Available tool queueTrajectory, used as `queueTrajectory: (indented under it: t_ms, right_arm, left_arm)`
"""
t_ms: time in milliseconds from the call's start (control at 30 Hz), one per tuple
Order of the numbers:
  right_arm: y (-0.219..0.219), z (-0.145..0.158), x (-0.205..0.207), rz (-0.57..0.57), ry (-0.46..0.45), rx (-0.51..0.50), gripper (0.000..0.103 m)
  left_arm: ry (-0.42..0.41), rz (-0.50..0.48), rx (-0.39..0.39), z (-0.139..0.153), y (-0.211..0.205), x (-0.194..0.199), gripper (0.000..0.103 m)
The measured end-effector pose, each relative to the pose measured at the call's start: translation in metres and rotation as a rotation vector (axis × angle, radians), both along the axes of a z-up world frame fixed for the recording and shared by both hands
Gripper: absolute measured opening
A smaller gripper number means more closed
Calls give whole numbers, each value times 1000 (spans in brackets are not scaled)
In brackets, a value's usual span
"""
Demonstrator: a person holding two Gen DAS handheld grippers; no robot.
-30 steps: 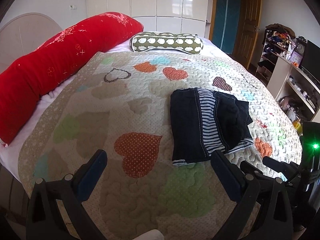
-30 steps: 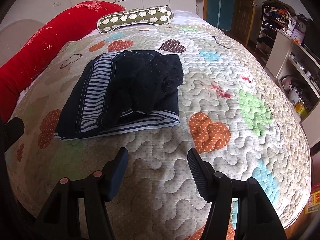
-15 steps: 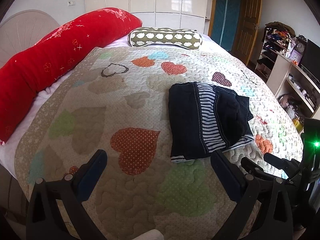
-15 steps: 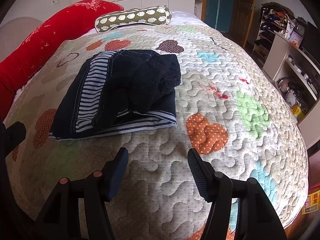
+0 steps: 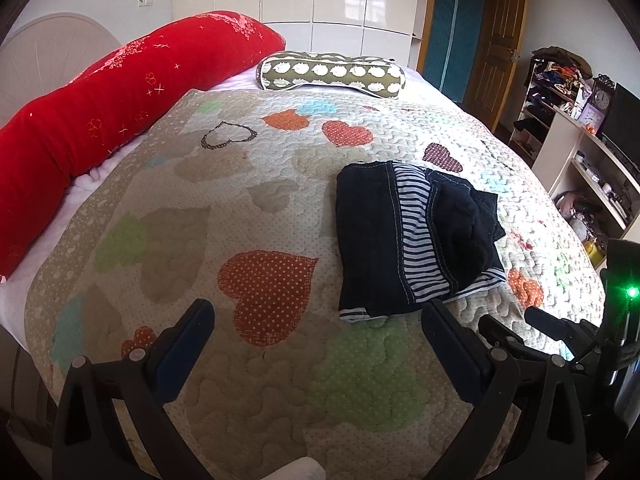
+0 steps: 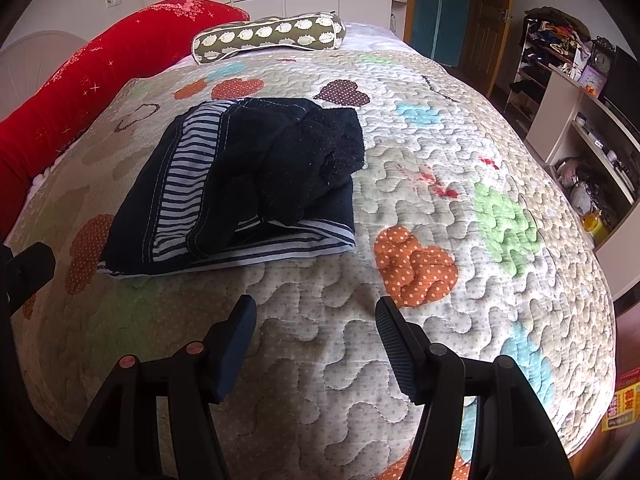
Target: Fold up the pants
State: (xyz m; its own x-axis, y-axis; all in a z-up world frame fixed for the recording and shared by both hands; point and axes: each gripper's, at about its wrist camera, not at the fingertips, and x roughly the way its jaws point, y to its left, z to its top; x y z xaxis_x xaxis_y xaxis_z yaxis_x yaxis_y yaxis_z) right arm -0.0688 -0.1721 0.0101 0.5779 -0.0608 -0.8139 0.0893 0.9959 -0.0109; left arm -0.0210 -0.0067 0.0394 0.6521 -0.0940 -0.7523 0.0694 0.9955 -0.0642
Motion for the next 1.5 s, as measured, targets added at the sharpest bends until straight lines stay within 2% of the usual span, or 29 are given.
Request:
queueTrajectory:
  t_ms: [933,1500]
  right_arm:
    - [2,-3,-2,-1,4,-1,67]
    - [4,-4,-1,0,4,-14,67]
  left_arm:
    - [22,-10,1,-5,-2,0,103]
    - [63,-3,-33,-15,0,3,103]
